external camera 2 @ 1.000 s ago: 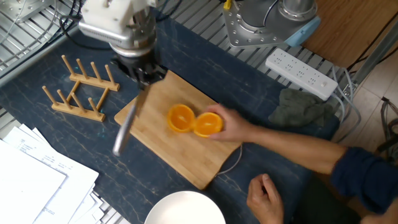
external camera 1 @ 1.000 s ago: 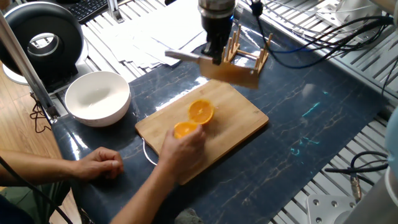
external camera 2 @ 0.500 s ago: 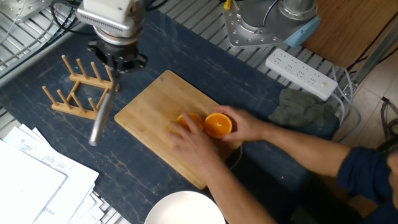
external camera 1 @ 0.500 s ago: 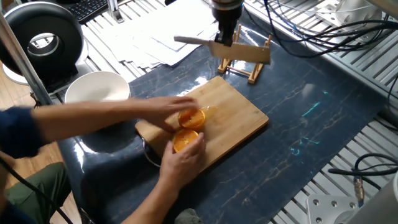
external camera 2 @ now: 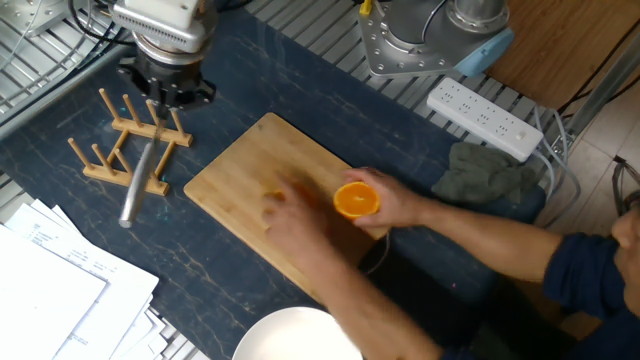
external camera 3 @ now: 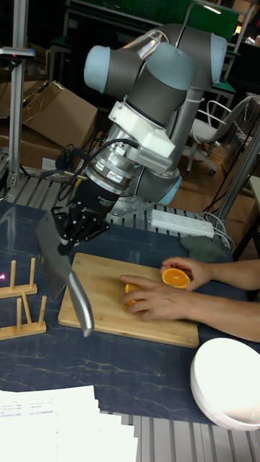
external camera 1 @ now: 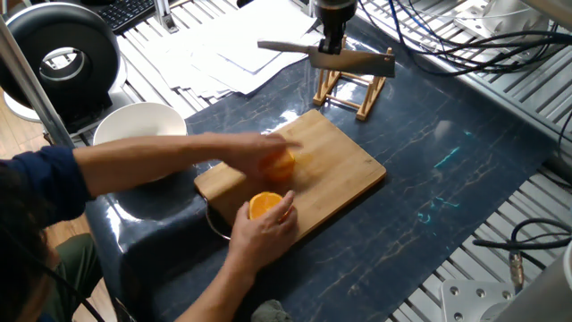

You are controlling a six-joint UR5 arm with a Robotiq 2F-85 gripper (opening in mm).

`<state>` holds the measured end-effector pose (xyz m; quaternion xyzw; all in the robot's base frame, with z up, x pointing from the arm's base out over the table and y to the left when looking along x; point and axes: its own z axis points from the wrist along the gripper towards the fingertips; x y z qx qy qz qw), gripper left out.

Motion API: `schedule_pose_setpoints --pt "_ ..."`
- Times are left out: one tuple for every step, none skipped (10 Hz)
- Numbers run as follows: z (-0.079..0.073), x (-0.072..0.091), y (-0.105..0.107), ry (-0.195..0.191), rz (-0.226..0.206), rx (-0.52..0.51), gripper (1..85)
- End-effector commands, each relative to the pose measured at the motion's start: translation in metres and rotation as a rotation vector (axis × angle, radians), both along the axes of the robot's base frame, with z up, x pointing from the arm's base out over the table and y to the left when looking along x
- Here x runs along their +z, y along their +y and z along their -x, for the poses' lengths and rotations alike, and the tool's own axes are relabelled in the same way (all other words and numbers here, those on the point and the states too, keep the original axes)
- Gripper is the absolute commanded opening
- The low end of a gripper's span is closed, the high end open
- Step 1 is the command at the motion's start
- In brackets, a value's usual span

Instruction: Chop the orange

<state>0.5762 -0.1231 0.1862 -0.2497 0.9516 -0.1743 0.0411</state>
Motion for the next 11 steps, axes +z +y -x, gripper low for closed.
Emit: schedule_pose_setpoints --pt "-0.01 -0.005 -0.012 -0.031 0.003 -0.006 1.3" --pt "-0.012 -0.008 -0.013 -0.038 -0.01 -0.016 1.3" --pt "-0.015 -0.011 -0.016 -0.045 -0.012 -0.014 1.3" --pt "-0.015 -0.01 -0.015 -0.046 -0.014 -0.016 1.3" --pt "-0.016 -0.011 -0.016 -0.049 -0.014 -0.016 1.3" --pt "-0.016 -0.017 -0.015 -0.049 -0.037 -0.018 1.3" --pt "-0.016 -0.026 -0.016 -0.049 -0.062 -0.009 1.3" --pt "-0.014 -0.033 -0.017 -0.046 -0.084 -0.009 1.3" --pt "-0.014 -0.039 -0.022 -0.046 -0.086 0.006 1.3" --pt "-0.015 -0.044 -0.026 -0.049 -0.087 0.019 1.3" --pt "-0.015 -0.048 -0.029 -0.049 -0.09 0.035 1.3"
